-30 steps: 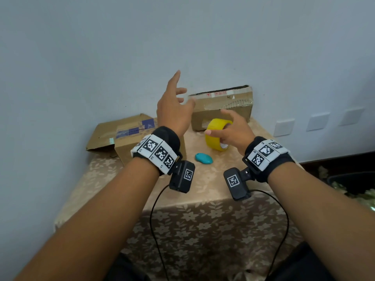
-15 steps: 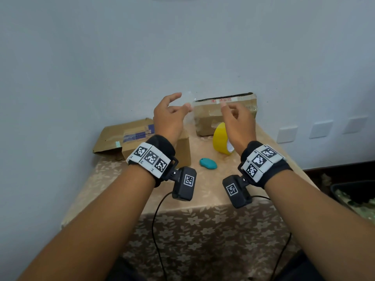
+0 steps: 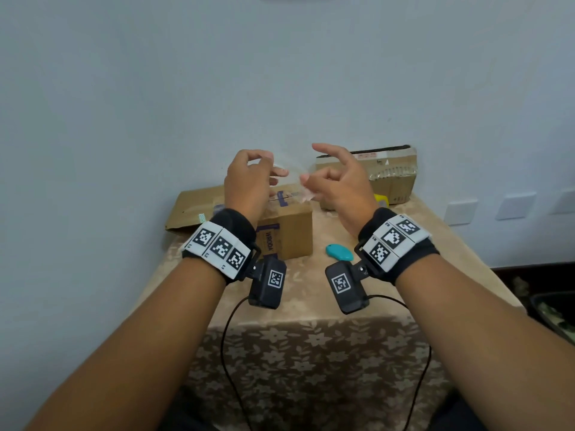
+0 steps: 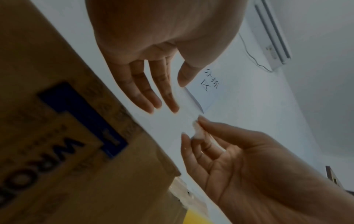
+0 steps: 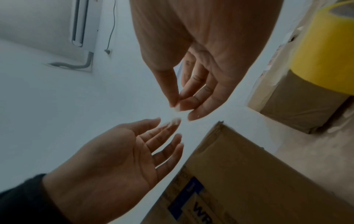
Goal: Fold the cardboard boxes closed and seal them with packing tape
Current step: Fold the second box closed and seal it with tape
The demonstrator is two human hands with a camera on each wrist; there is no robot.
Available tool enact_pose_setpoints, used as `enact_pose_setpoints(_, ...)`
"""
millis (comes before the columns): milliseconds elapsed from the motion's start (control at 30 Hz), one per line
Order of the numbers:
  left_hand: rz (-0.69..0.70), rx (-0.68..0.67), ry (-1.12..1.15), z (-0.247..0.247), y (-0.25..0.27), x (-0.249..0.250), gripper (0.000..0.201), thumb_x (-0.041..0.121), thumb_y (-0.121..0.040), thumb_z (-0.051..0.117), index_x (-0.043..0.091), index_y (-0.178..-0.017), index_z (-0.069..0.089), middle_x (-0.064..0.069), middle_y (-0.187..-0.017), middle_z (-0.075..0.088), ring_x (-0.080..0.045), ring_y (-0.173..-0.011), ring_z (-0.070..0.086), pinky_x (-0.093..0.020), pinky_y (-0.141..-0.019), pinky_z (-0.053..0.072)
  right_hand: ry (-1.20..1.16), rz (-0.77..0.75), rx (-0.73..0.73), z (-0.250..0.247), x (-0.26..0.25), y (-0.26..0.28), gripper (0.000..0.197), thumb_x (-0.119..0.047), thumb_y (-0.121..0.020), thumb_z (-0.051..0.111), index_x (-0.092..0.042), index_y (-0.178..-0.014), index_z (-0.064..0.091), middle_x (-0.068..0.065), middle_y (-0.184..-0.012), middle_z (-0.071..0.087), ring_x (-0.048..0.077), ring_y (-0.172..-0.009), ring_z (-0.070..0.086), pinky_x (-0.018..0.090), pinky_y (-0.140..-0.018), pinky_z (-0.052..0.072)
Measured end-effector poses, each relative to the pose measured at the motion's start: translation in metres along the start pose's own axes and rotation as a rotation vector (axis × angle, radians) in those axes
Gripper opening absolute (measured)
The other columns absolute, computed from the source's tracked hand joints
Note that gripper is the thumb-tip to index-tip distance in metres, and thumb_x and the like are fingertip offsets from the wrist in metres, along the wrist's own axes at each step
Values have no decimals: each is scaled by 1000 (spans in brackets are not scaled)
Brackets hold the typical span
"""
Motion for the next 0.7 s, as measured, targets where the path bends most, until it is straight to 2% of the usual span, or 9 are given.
enact_pose_setpoints(100, 51, 29, -79, -12, -1, 2, 13, 30, -102, 54, 23, -114, 56, 2, -84, 75, -8, -62, 66, -42, -71, 64, 17, 0, -52, 20, 2, -1, 59, 0, -89, 76, -14, -140, 52, 5, -66, 66, 22, -71, 70, 37, -74, 61)
enact_pose_setpoints(167, 57, 43, -66, -18, -2, 1, 17, 29, -102, 56, 24, -118, 54, 1, -87, 72, -9, -65, 65, -40, -68, 64, 55, -14, -65, 30, 1, -2, 59, 0, -89, 76, -14, -140, 52, 6, -69, 68, 22, -71, 71, 38, -74, 62)
enact_pose_setpoints(333, -23, 28, 18, -18, -1, -5, 28, 30, -101, 58, 31, -127, 49, -2, -100, 61, -11, -76, 61, -39, -77, 60, 118, -41, -65, 49, -3, -4, 64, -3, -89, 77, -15, -145, 48, 10, -73, 71, 25, -74, 73, 47, -81, 63)
enact_pose_setpoints(433, -77, 74, 58, -27, -5, -10, 20, 34, -97, 61, 35, -116, 54, -4, -120, 54, -16, -99, 60, -45, -90, 58, 117, -4, -51, 51, 1, -4, 72, -1, -88, 76, -16, -150, 43, 15, -77, 72, 29, -78, 75, 45, -83, 64)
enact_pose_setpoints(500, -116, 110, 134, -35, -8, -17, 13, 30, -95, 66, 29, -107, 59, 1, -115, 59, -13, -92, 60, -46, -90, 59, 105, 35, -58, 48, 1, -5, 74, 0, -88, 76, -17, -152, 42, 20, -81, 71, 31, -79, 75, 41, -81, 64)
enact_pose_setpoints(567, -132, 147, 212, -41, -11, -25, 11, 19, -92, 72, 21, -101, 65, 3, -104, 68, -12, -81, 63, -40, -82, 62, 111, 68, -77, 46, 2, -5, 74, 1, -88, 77, -17, -151, 43, 22, -84, 70, 28, -77, 75, 39, -78, 64)
enact_pose_setpoints(633, -161, 166, 296, -44, -11, -31, 11, 9, -89, 74, 15, -96, 69, -1, -100, 72, -14, -82, 67, -29, -73, 59, 110, 85, -88, 46, 1, -4, 73, 2, -87, 77, -17, -150, 45, 23, -82, 69, 29, -76, 74, 41, -77, 64)
enact_pose_setpoints(700, -206, 162, 367, -44, -11, -35, 13, 3, -87, 75, 11, -96, 69, -8, -100, 73, -16, -85, 69, -22, -70, 56, 101, 92, -94, 48, 0, -4, 71, 5, -86, 77, -15, -148, 47, 27, -83, 68, 32, -77, 73, 44, -78, 64)
Point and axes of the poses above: each hand's wrist, its own y-axis away from the middle knuckle, its own z-axis out of the palm, x = y × z, the point moved 10 cm from there along -y, towards the middle knuckle
